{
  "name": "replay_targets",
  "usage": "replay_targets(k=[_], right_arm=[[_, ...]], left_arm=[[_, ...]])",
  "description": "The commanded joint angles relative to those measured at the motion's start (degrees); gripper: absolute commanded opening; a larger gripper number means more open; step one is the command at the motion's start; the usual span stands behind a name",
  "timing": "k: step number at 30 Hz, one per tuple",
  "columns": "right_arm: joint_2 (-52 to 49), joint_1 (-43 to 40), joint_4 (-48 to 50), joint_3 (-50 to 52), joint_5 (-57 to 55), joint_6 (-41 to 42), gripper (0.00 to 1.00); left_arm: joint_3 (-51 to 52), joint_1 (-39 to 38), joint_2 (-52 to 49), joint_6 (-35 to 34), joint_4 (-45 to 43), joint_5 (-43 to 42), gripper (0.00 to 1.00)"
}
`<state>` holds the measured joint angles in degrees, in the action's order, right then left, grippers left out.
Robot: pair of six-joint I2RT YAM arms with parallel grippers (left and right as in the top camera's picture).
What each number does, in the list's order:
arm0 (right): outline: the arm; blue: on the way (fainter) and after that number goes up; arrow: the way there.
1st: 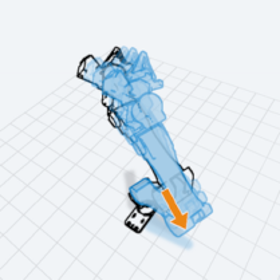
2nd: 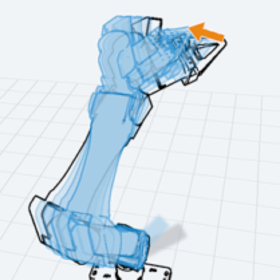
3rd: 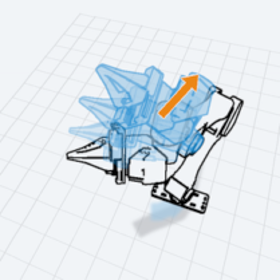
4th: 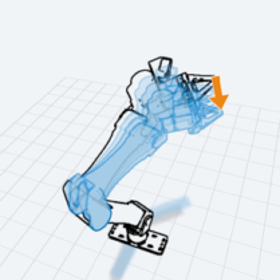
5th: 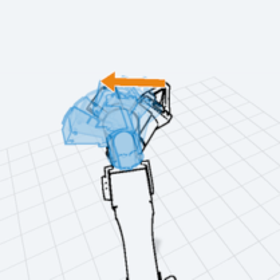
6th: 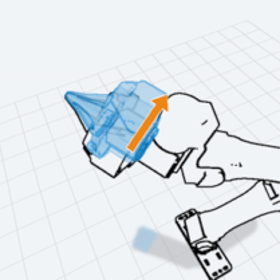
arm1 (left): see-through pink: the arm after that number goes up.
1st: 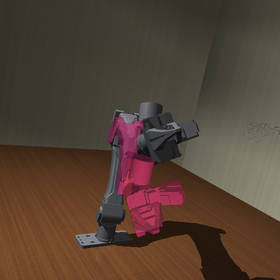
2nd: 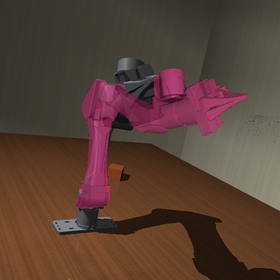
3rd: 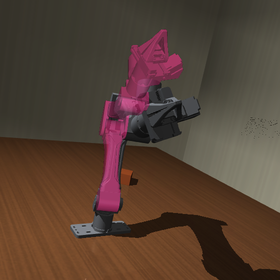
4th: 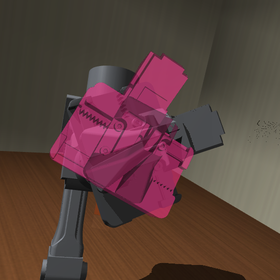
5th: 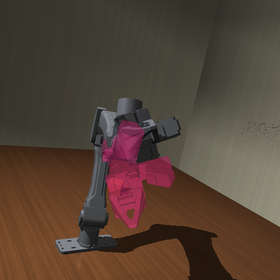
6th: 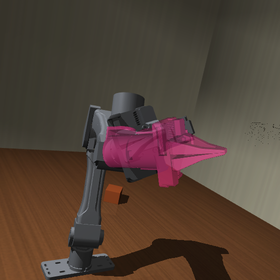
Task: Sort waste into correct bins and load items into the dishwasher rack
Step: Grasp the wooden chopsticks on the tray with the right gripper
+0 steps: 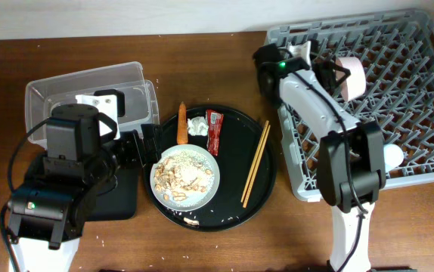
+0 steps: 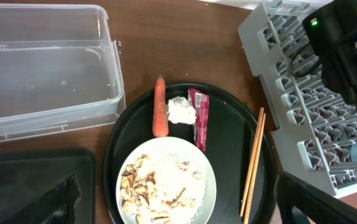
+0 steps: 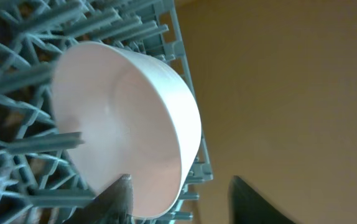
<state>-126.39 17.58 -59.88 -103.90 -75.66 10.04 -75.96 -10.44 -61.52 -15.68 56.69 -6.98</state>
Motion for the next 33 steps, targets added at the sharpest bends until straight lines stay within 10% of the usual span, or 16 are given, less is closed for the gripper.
replay_targets(k=[1, 7, 15, 22, 33], right_arm=[[-0.8, 3.9, -0.5, 0.1, -0.9, 0.7, 0.73], [5.1, 8.5, -2.0, 0.1, 12.5, 0.7, 0.77], [22.7, 9.5, -10.7, 3.2, 84.3, 5.6, 0.77], [22.7, 9.3, 12.2, 32.1, 81.5, 24.7, 0.43], [16.2, 9.4, 19.2, 34.5, 79.8, 29.7, 0.36]], left_arm=[[0.2, 0.1, 0.0, -0.3, 0.1, 0.4, 0.99], [0.2, 0.1, 0.0, -0.3, 0.1, 0.4, 0.99], [0.2, 0.1, 0.0, -0.3, 1.3, 0.4, 0.99], [0.2, 0.1, 0.0, -0.3, 1.3, 0.4, 0.99], [0.2, 0.1, 0.0, -0.3, 1.3, 0.4, 0.99]])
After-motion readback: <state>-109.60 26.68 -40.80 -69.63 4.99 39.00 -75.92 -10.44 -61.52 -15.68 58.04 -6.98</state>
